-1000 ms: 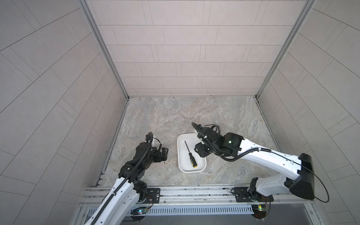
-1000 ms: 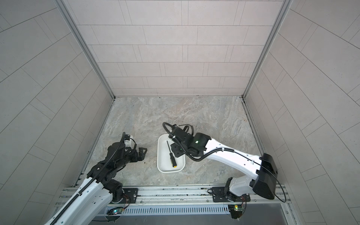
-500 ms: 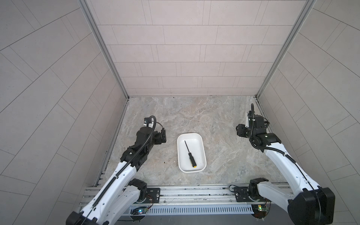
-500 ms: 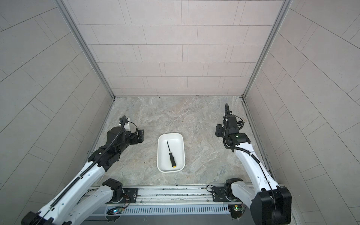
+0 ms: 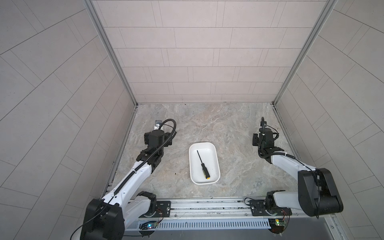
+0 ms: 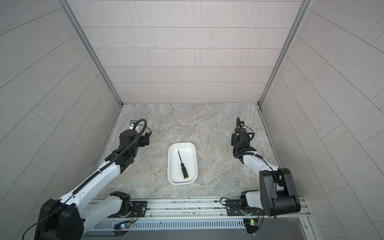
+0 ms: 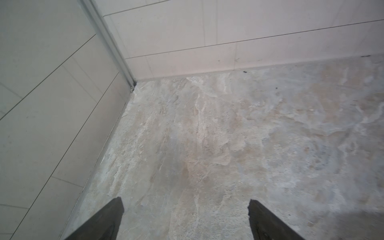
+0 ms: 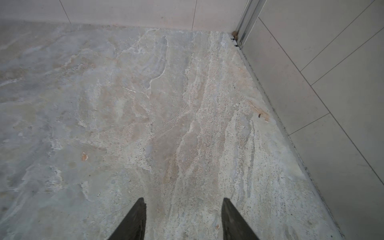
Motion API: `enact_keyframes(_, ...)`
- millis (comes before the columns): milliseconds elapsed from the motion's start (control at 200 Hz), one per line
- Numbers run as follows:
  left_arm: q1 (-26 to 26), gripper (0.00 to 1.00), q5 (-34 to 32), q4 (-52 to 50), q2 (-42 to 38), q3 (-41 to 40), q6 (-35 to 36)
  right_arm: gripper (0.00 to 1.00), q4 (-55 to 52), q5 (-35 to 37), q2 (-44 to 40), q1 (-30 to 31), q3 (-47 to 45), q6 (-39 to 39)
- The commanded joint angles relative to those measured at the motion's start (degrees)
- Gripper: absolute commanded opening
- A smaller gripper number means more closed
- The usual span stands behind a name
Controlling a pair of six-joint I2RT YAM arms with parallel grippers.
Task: Put the screwdriver in the bin
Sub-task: Reset both arms
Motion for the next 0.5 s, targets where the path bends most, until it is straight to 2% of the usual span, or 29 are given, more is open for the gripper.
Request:
enact_keyframes(0,5.87,1.0,6.27,8.35,1.5,-3.05,-0.21,0.53,11.29,0.68,4.79,-0.19,-0.81,-2.55)
enact_keyframes(85,9.59,1.0,9.34,12.71,3.0,-4.95,-0.87,0.52,14.38,0.85,8.11,-0.15,-0.69,-2.75)
enact_keyframes(180,11.93,1.0,12.13,18.74,5.69,-7.0,-1.72,0.52,12.27,0.32,8.23,-0.16,0.42,-2.77)
enact_keyframes(300,12.66,1.0,13.97,22.94,11.02,-7.04,-1.74,0.52,15.71,0.19,7.24,-0.15,-2.17,-2.96)
enact_keyframes(440,12.75,1.0,14.12,27.78,15.37,-7.83,-3.04,0.52,31.78,2.91,7.94,0.19,-10.66,-2.41)
enact_keyframes(495,12.91,1.0,13.54,27.99,16.06,-7.59,-3.6,0.52,28.63,3.1,7.11,0.29,-9.93,-1.81)
